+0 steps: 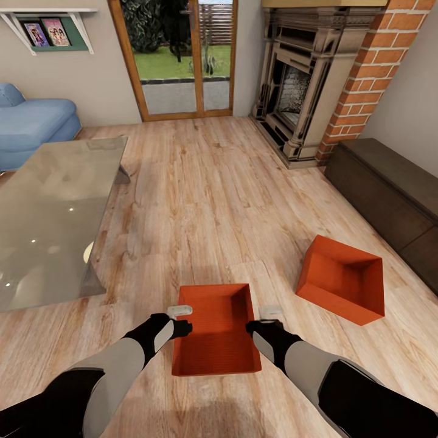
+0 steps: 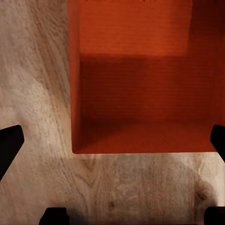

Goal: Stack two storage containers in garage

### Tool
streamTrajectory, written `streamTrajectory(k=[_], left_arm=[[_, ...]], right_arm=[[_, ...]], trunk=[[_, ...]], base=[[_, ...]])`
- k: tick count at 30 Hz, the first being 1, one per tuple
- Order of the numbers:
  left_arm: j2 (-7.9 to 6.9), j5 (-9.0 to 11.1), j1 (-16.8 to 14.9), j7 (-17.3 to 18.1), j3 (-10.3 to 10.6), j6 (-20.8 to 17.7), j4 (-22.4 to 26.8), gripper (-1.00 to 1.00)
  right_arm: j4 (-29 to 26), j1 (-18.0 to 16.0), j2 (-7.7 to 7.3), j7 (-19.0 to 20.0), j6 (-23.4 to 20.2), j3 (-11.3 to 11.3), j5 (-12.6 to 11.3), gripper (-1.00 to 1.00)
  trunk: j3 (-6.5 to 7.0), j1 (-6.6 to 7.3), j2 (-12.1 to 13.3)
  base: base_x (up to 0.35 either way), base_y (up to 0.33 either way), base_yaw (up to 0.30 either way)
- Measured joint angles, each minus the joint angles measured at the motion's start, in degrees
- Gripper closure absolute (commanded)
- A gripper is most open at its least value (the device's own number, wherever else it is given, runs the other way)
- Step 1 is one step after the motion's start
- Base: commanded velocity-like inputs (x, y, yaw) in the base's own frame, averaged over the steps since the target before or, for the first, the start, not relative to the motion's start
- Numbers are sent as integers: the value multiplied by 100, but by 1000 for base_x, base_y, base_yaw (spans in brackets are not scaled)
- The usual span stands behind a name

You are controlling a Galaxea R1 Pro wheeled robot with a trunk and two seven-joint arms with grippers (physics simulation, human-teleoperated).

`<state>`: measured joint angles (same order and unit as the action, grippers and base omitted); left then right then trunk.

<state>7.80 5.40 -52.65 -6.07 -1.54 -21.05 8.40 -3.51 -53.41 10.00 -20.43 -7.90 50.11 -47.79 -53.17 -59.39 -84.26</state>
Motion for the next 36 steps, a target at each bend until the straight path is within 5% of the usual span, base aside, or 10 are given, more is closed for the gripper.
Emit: streamTrajectory(k=[5,11,18,36], left_arm=[[0,0,0,0,1,0,1,-100],[-7,0,0,0,0,0,1,-100],[-5,0,0,0,0,0,1,-100],[-9,0,0,16,8,0,27,-100]], right_arm=[[-14,0,0,42,29,-13,1,-100],[-12,0,0,574,42,-5,45,-100],[-10,0,0,606,40,-3,60,-100],[-10,0,0,598,41,-5,56,-100]], trunk=[[0,0,0],[0,0,0],[0,0,0],[-251,-307,-560]], base=[[0,0,0],[0,0,0],[0,0,0],[0,0,0]])
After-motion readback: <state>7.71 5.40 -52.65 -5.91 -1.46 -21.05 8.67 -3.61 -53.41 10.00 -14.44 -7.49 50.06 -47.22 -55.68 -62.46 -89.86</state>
